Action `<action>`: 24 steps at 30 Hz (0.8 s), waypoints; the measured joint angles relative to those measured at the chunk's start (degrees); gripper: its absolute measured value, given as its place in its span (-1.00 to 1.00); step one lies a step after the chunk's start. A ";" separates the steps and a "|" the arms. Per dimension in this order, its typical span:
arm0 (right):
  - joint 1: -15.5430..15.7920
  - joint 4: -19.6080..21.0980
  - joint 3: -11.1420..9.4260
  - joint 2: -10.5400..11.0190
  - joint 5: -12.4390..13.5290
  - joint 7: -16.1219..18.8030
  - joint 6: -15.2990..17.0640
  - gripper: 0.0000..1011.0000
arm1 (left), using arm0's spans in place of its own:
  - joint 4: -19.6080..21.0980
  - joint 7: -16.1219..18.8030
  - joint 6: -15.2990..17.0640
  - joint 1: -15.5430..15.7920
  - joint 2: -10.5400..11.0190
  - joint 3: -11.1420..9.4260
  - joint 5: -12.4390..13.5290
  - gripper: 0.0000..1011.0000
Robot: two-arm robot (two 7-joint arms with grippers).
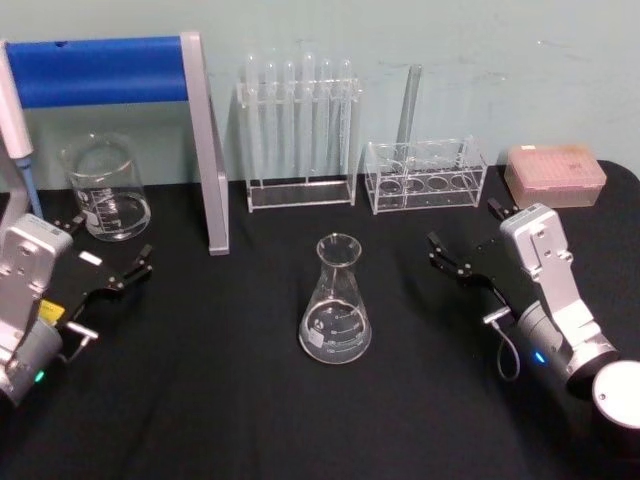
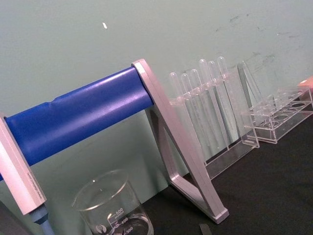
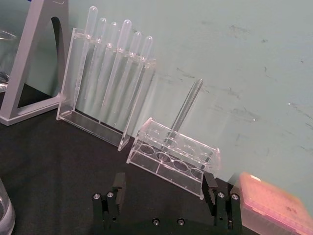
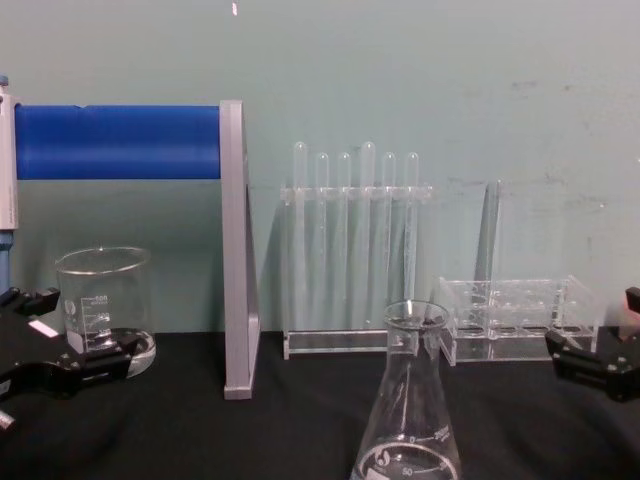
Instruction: Grasp the erlenmeyer flask with one hand, shake it three times, then place it back.
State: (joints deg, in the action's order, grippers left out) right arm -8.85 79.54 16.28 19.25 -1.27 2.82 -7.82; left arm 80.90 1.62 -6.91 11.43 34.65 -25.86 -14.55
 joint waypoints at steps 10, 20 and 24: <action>-0.04 0.00 0.03 0.05 0.09 0.01 0.00 0.98 | 0.00 0.00 0.00 0.00 0.00 0.00 0.00 0.98; -0.04 0.03 0.09 0.11 0.22 0.04 0.00 0.98 | 0.00 0.00 0.00 0.00 0.00 0.00 0.00 0.98; -0.04 0.04 0.09 0.12 0.24 0.05 0.00 0.98 | 0.00 0.00 0.00 0.00 0.00 0.00 0.00 0.98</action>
State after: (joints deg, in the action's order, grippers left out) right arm -8.89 79.59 16.38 19.36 -1.03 2.86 -7.81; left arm 80.90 1.62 -6.91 11.43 34.65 -25.86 -14.55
